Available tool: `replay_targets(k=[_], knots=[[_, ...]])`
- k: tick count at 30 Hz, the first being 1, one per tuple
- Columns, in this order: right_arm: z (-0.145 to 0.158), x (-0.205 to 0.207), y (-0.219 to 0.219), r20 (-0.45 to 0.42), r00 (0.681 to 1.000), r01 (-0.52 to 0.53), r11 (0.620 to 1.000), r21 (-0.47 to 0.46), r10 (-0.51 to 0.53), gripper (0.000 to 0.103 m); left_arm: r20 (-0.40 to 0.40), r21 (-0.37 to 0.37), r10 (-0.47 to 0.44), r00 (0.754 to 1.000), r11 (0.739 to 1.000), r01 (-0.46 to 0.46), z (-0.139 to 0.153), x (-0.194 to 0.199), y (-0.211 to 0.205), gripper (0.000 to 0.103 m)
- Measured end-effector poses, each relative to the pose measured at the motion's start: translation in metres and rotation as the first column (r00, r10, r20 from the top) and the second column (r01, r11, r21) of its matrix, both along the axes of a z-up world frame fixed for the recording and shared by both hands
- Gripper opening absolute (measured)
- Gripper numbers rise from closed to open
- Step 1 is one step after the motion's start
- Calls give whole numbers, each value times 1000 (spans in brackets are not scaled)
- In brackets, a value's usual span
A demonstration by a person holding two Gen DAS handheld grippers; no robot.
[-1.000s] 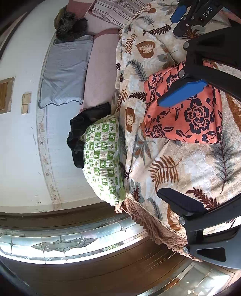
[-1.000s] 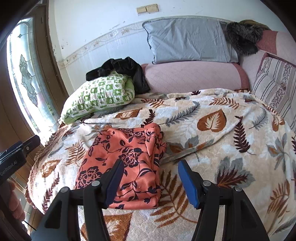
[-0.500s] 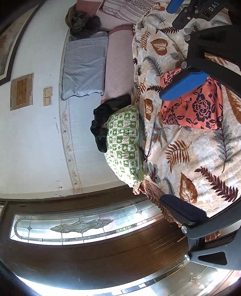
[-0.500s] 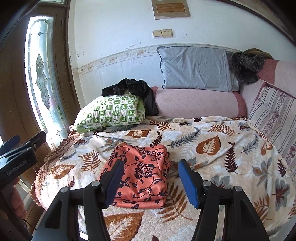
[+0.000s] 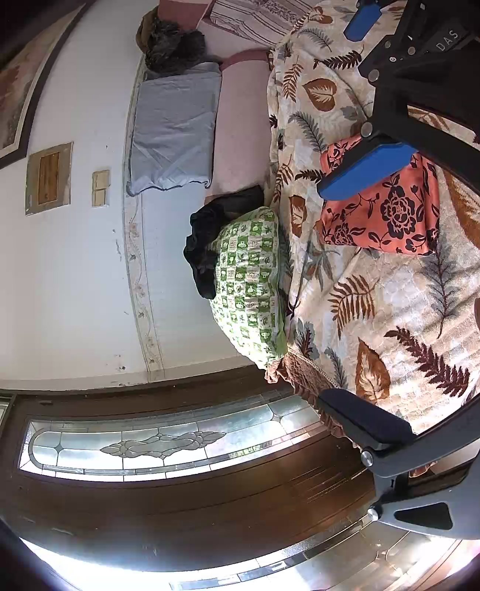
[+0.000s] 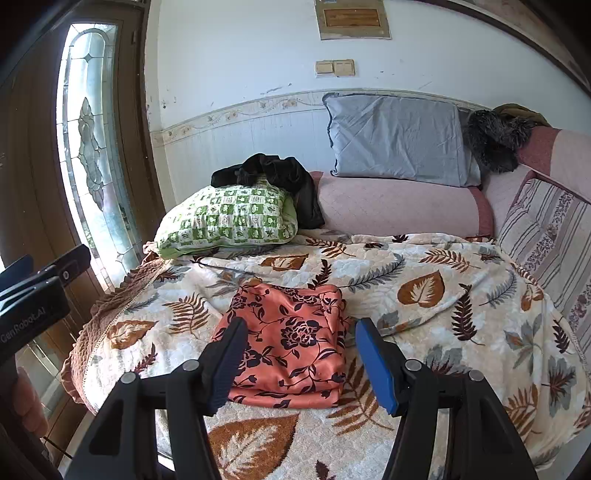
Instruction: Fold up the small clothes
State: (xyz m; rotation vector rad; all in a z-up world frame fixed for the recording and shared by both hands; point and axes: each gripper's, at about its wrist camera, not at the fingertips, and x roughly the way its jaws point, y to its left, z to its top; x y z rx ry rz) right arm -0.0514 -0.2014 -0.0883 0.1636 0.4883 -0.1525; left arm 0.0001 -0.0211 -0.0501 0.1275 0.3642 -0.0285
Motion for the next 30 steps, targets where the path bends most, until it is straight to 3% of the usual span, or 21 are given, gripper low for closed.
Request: replay_targets(k=[19, 30], knots=[[3, 2, 21, -7, 1000, -6, 1000, -15, 6, 65, -22, -34, -10, 1000, 999, 9, -3, -3, 18, 101], [18, -6, 36, 2, 1000, -26, 999, -36, 26, 65, 3, -53, 5, 1000, 999, -5, 16, -18, 36, 101]])
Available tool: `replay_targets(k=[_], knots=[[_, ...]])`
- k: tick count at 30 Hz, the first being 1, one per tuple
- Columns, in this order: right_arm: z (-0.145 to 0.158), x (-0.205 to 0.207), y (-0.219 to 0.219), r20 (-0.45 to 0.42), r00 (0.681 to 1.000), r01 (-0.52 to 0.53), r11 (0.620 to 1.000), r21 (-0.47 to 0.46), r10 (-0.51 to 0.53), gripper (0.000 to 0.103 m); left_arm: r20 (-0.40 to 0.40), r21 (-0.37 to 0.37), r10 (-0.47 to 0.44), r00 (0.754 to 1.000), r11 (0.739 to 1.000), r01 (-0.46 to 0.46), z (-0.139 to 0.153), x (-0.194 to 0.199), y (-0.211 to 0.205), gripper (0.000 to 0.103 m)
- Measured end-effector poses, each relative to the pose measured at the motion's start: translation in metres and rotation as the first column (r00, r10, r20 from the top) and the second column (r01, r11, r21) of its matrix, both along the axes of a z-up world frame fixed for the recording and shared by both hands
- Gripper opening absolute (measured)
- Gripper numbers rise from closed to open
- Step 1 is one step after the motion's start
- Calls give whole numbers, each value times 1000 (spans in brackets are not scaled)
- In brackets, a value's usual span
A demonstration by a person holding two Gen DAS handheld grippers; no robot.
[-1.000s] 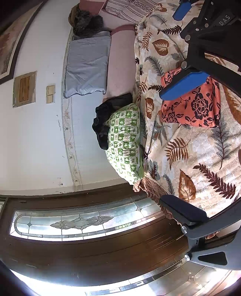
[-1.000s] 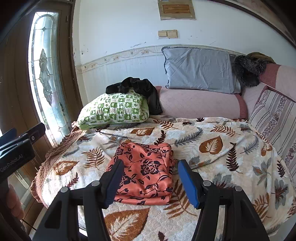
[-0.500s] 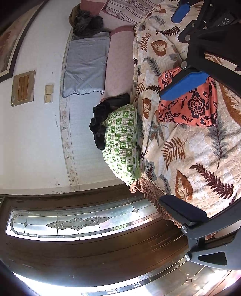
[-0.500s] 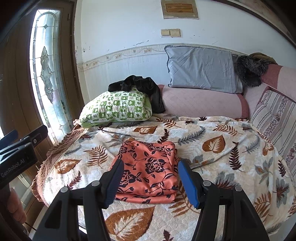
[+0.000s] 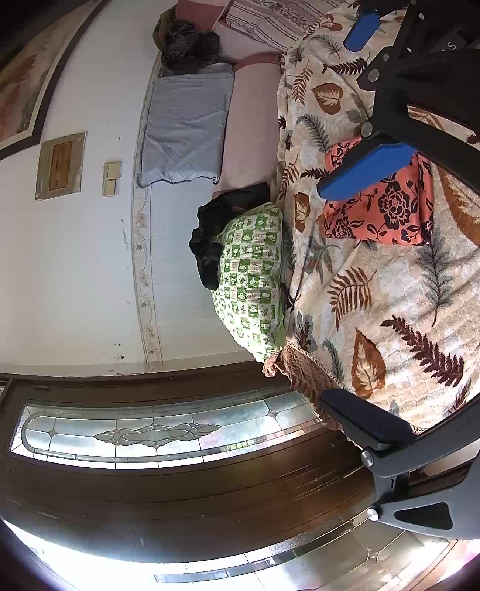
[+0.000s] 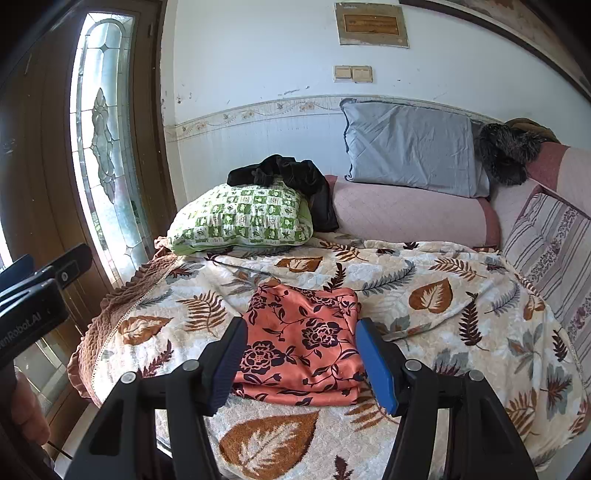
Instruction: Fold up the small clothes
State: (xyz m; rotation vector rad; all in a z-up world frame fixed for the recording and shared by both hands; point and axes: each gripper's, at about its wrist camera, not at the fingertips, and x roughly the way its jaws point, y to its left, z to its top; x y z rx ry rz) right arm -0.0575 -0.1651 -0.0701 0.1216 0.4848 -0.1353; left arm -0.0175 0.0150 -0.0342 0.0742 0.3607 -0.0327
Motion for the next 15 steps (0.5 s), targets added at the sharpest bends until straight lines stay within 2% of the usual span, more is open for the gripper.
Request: replay_targets(k=[15], knots=[[34, -29, -1, 52, 999, 10, 1000, -17, -9, 65, 25, 7, -49, 998, 999, 49, 31, -29, -6, 102]])
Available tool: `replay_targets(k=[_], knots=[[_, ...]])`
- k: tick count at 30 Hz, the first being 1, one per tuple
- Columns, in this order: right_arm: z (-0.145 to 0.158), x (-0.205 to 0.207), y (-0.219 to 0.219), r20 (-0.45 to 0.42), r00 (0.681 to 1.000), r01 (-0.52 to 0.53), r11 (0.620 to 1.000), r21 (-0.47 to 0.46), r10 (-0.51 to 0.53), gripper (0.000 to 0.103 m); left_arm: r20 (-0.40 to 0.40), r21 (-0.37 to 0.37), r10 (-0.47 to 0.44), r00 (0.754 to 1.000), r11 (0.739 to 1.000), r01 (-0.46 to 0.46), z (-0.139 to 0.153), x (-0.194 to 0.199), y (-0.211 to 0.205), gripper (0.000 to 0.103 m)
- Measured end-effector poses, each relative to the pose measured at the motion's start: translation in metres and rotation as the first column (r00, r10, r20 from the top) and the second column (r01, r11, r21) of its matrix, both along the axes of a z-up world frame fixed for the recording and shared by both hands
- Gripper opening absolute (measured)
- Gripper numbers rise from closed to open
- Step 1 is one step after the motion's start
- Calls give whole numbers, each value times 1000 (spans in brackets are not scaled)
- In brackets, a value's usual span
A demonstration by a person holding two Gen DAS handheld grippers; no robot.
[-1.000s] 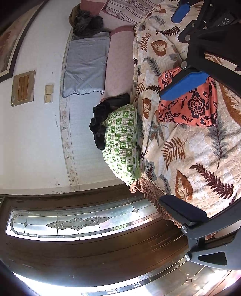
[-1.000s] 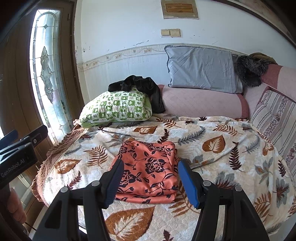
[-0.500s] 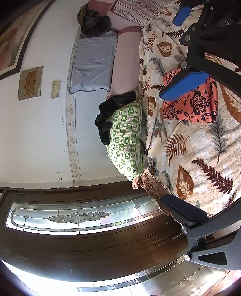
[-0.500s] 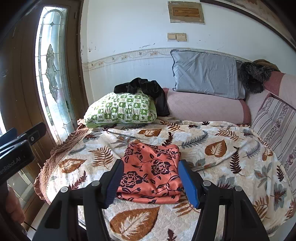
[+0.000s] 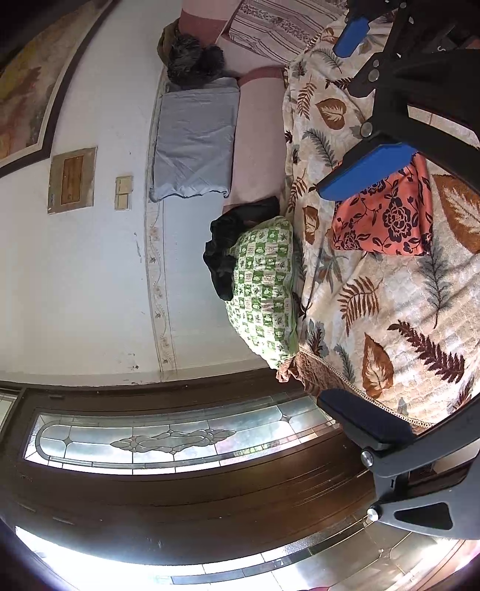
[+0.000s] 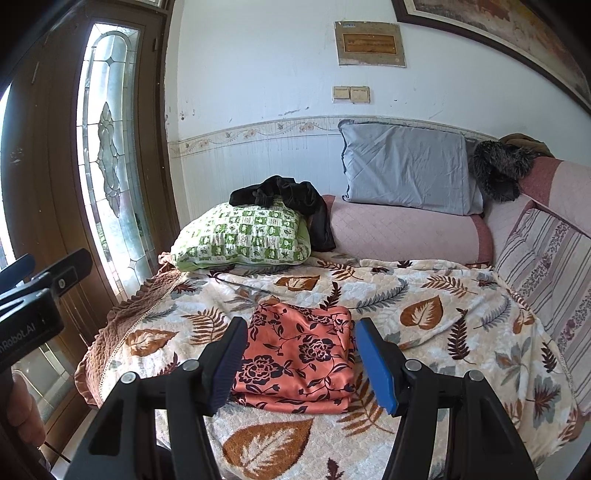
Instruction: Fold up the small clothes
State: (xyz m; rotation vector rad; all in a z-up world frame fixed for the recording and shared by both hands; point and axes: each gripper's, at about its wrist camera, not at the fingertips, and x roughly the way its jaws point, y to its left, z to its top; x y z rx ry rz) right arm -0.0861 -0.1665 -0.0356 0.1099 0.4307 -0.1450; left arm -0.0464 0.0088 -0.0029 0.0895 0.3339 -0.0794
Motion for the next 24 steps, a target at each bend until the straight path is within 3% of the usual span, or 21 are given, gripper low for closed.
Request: replay_targets(k=[12, 24], knots=[[-2, -3, -1, -36, 999, 1, 1000, -9, -1, 65, -61, 7, -36, 997, 999, 36, -8, 9, -5, 102], [-16, 37, 2, -86, 996, -11, 1000, -11, 10, 65, -123, 7, -19, 992, 1000, 20, -23, 51, -8, 102]])
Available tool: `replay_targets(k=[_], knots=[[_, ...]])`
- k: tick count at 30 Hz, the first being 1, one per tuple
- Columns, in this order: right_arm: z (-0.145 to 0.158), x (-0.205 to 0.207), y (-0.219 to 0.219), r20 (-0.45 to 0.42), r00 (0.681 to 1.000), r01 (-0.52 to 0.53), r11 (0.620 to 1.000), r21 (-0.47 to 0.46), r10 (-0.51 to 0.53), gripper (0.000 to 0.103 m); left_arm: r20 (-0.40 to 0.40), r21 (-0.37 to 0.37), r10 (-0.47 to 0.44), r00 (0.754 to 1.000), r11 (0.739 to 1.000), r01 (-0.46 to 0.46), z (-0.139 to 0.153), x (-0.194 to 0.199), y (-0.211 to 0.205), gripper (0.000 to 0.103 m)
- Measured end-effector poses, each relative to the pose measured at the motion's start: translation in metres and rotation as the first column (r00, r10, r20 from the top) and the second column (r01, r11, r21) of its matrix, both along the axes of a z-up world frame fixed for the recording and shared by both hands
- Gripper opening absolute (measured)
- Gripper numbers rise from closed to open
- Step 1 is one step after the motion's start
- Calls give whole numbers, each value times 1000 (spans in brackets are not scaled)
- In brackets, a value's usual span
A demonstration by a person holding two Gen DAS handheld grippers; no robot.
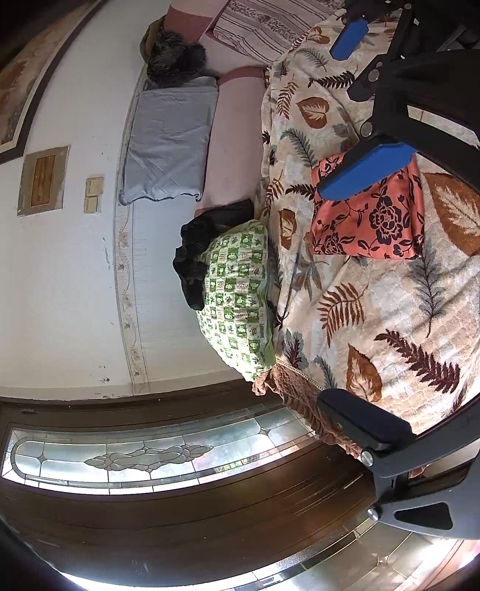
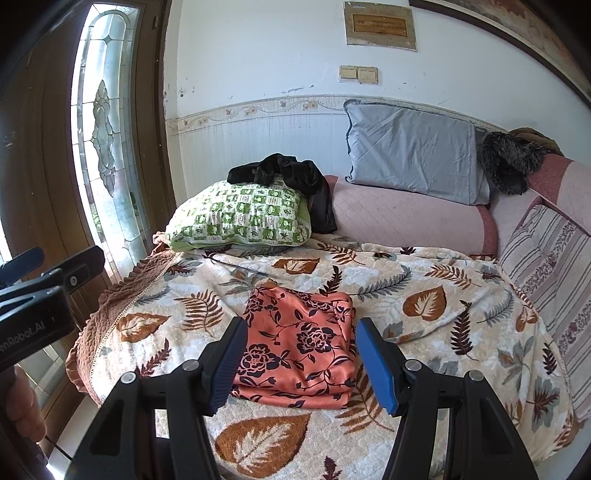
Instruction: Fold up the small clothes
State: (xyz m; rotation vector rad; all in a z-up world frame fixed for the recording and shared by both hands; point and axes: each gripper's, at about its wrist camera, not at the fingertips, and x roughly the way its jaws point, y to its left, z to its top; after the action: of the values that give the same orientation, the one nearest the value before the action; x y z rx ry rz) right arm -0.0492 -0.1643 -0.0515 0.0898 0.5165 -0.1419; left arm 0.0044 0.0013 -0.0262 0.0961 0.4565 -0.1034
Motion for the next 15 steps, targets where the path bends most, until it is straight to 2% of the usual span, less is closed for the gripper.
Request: replay_targets(k=[8, 15], knots=[[-15, 13, -1, -31, 1000, -4, 1000, 10, 4, 65, -43, 17, 3, 999, 1000, -2, -15, 11, -2, 102], [-16, 17, 3, -29, 1000, -2, 1000, -16, 2, 65, -38, -4, -11, 999, 1000, 11, -13, 20, -3, 102]])
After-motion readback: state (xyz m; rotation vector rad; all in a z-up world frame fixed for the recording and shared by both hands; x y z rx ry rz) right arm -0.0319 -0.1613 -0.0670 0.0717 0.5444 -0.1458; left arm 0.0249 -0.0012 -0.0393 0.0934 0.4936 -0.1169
